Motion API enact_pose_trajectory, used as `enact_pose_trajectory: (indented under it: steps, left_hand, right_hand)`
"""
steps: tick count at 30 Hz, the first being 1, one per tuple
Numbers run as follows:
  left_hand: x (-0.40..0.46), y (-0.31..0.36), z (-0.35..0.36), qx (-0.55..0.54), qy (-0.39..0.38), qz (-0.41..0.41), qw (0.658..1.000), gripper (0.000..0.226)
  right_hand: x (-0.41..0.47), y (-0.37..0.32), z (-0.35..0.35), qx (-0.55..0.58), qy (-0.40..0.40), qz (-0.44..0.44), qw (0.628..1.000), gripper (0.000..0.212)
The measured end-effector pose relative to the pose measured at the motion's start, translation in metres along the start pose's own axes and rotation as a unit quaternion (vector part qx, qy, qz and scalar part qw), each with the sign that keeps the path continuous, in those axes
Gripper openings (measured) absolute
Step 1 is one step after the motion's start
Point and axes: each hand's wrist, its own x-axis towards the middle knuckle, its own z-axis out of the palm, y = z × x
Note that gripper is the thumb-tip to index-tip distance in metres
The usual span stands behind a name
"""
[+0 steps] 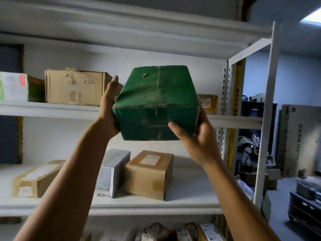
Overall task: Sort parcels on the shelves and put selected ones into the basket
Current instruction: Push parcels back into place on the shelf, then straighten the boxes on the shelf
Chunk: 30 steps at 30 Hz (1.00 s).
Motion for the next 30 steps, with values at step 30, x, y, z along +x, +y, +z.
enact_pose_trajectory:
  steps: [30]
  left_hand:
    - [0.066, 0.047, -0.164, 0.613, 0.224, 0.24, 0.719, 0.073]
  right_hand:
    - [0.109, 0.071, 0.198, -0.17, 0.123, -0.193, 0.958, 0.038]
